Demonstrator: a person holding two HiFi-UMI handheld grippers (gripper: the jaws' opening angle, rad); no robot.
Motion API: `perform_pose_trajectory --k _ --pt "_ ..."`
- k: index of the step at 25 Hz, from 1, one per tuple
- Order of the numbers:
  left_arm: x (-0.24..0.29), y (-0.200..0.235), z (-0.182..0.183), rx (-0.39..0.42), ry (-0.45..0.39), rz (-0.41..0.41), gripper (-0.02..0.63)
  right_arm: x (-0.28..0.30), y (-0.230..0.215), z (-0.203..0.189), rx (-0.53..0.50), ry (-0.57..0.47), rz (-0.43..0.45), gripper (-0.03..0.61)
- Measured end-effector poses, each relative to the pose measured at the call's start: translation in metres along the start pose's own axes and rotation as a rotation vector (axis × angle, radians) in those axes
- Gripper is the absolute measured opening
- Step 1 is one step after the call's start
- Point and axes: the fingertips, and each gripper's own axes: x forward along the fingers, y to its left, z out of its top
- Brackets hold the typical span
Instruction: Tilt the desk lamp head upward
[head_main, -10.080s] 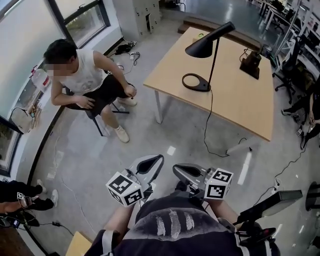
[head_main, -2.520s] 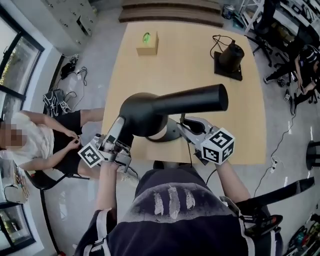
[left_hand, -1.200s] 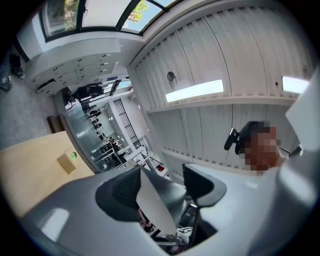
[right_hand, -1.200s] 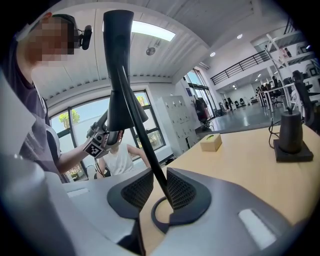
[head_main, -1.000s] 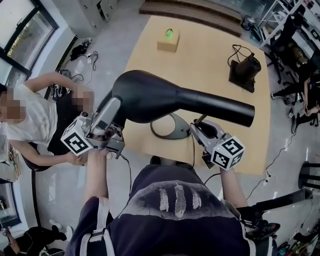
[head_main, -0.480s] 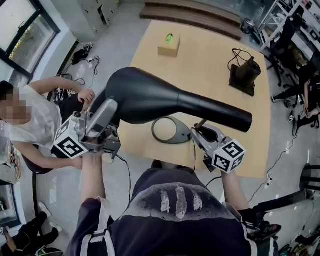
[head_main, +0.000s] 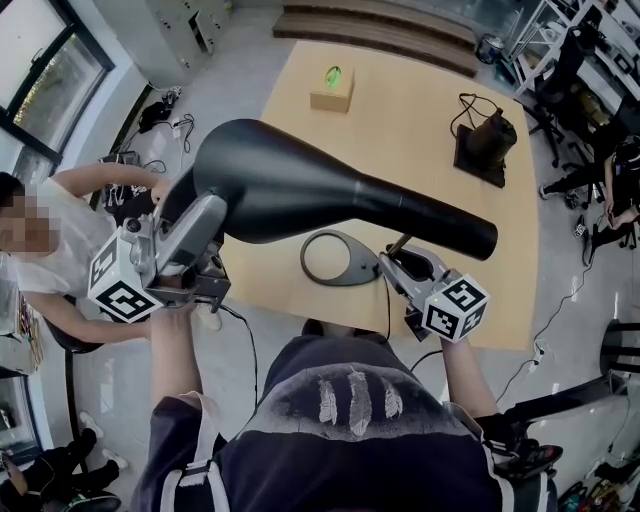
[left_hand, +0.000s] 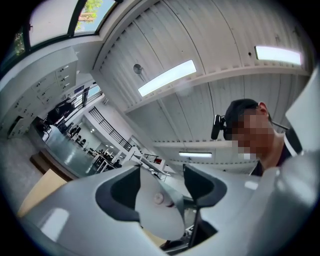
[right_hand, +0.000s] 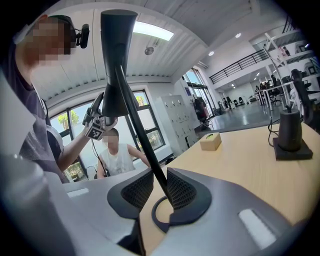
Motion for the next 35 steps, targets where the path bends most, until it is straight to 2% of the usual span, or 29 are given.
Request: perform_pose_trajectory --k 13,17,20,22,26,35 --pt "0.023 -0.021 0.023 0.158 0.031 -0.032 0.262 0.003 0.001 -0.002 -0.052 0.028 -0.004 0.071" --pt "0.058 -0.040 0.010 0.222 0.036 -0.033 0.261 -0.026 -0.022 -0.005 -0.042 0.024 0.006 0.071" --pt "0.081 -0.046 0.002 0.228 0.032 -0.057 0.258 -0.046 -0.036 -0.007 -0.038 0.031 -0.012 0.071" --pt "0.069 -0.041 0.017 0.255 0.047 -0.054 0.256 -0.026 -0.022 -0.003 -0.061 0.039 -0.018 0.069" --pt "0.047 -0.045 0.043 0.368 0.099 -0.025 0.275 0.001 0.008 0.001 -0.098 0.059 -0.024 0.063" --pt "0.049 -0.053 0.047 0.400 0.107 -0.041 0.275 0.006 0.010 0.000 -0.095 0.066 -0.033 0.064"
